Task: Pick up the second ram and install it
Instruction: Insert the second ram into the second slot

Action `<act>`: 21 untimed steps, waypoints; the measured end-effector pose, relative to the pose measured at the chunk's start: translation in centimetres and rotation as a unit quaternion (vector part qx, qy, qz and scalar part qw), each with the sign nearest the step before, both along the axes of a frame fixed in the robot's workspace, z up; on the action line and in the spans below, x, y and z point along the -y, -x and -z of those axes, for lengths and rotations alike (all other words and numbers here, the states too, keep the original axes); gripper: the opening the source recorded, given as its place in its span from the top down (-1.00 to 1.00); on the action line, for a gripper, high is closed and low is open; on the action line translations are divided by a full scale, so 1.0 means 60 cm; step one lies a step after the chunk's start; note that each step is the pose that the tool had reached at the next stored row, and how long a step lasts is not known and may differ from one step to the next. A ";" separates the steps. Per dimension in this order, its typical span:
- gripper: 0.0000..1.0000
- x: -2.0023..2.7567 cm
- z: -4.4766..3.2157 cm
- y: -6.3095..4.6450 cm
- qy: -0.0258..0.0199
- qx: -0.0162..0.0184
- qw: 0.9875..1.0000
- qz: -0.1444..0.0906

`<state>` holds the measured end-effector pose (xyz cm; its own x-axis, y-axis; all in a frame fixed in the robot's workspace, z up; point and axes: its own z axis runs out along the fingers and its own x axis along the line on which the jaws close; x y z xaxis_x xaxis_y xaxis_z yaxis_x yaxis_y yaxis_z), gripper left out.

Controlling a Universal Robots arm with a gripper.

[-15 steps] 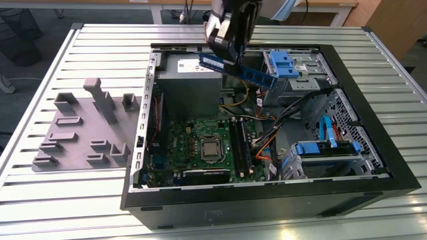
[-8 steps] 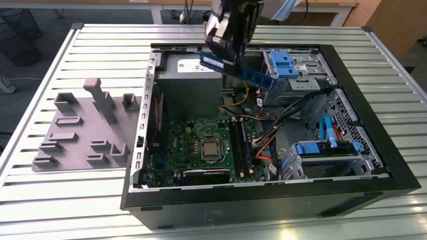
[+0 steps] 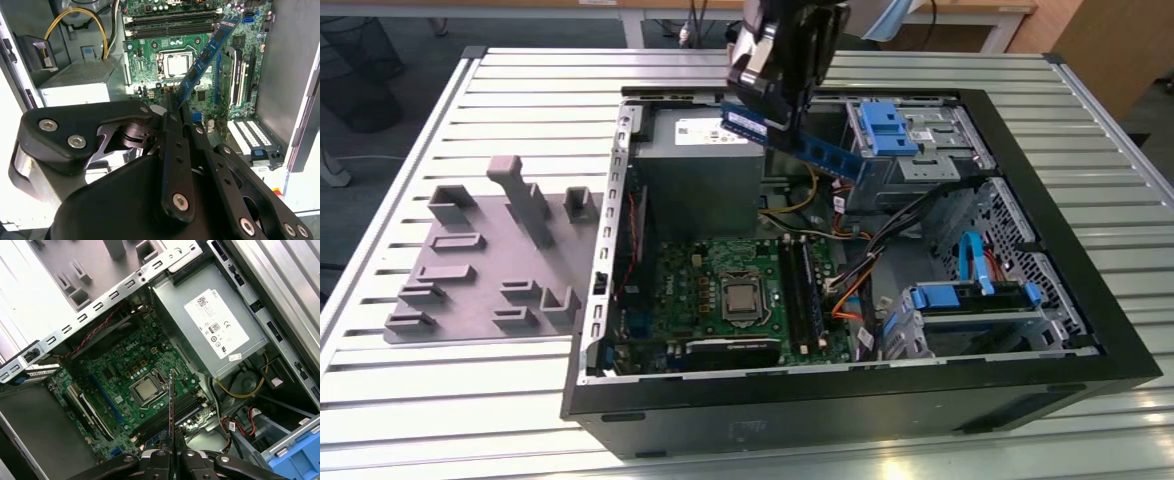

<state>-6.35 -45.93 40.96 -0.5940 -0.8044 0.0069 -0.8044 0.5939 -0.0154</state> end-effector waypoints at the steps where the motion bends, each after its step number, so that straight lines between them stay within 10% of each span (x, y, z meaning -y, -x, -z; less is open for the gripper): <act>1: 0.73 0.0000 0.000 0.000 0.000 0.000 1.000 0.003; 21: 0.73 0.0000 0.001 0.000 0.000 0.000 0.997 0.075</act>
